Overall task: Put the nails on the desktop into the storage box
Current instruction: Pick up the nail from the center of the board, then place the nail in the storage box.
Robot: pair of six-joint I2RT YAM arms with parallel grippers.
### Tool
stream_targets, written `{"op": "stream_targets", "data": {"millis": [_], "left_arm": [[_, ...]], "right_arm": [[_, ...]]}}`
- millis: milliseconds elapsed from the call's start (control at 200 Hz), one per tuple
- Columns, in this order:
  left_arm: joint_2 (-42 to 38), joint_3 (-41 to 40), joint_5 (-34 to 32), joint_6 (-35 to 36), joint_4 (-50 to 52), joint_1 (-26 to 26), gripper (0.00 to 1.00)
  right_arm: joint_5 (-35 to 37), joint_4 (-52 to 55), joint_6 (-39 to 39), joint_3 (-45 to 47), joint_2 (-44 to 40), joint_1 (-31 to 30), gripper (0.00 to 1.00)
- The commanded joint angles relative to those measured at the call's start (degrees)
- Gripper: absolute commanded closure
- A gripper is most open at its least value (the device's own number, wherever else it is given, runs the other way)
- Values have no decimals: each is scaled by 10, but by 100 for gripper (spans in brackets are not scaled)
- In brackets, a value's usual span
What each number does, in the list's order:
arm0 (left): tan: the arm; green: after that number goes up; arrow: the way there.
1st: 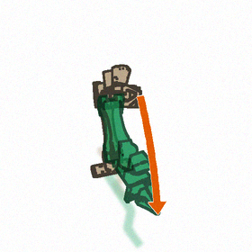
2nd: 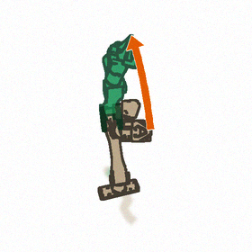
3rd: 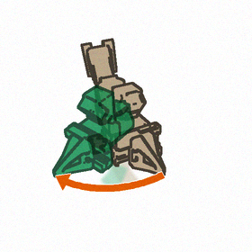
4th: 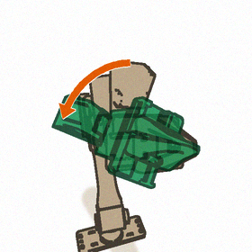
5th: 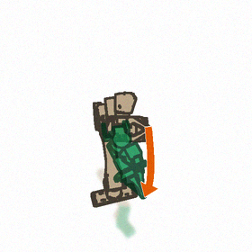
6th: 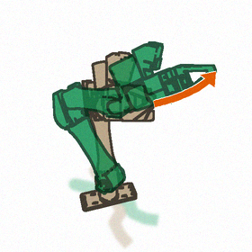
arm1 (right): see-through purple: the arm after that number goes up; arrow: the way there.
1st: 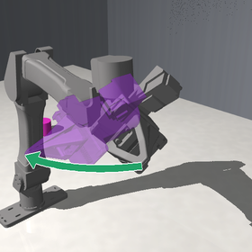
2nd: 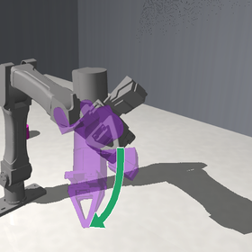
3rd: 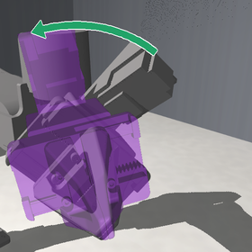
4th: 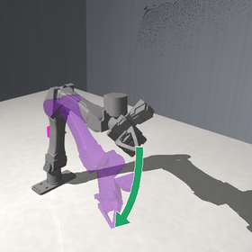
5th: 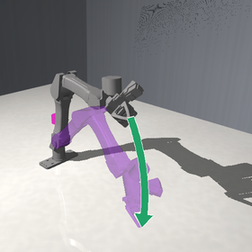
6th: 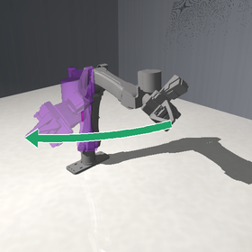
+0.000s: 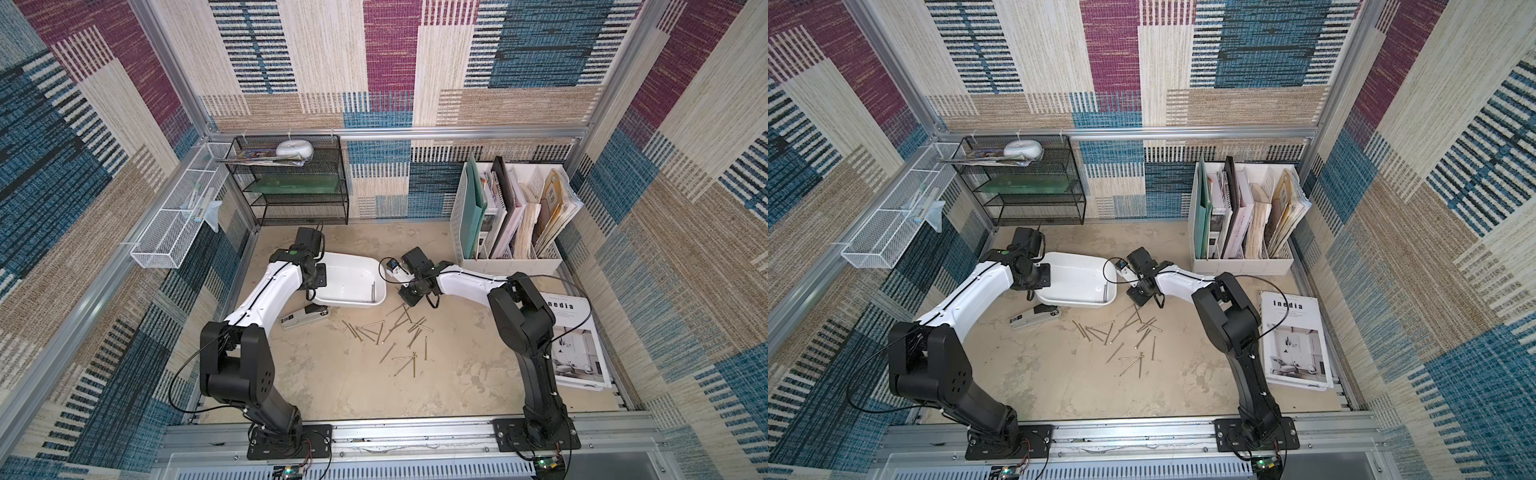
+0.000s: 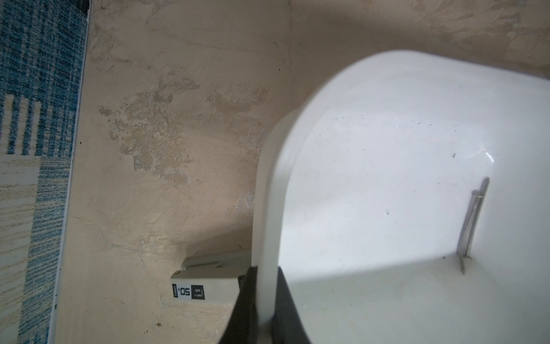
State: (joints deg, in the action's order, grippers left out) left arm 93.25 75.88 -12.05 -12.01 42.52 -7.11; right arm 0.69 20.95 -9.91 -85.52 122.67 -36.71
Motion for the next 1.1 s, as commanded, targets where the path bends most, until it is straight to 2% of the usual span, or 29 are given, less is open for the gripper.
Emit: {"op": "stream_targets", "data": {"millis": [0, 255, 366, 576, 821, 982, 1097], "left_arm": [[2, 5, 8, -2, 0, 1, 100], [0, 4, 12, -3, -1, 1, 100], [-1, 5, 16, -5, -1, 1, 100], [-2, 3, 17, -7, -3, 1, 100], [-12, -4, 11, -12, -10, 0, 100], [-13, -5, 8, -12, -11, -4, 100], [-11, -6, 8, -12, -12, -6, 100]], "right_arm": [[77, 104, 57, 14, 5, 15, 100], [16, 99, 174, -14, -63, 31, 100], [-35, 95, 234, -35, -89, 30, 100], [-147, 0, 374, -33, -137, 13, 100], [-182, -108, 501, -72, -86, -48, 100], [-185, -133, 540, -136, -13, -72, 100], [-182, -116, 540, -185, 24, -76, 100]]}}
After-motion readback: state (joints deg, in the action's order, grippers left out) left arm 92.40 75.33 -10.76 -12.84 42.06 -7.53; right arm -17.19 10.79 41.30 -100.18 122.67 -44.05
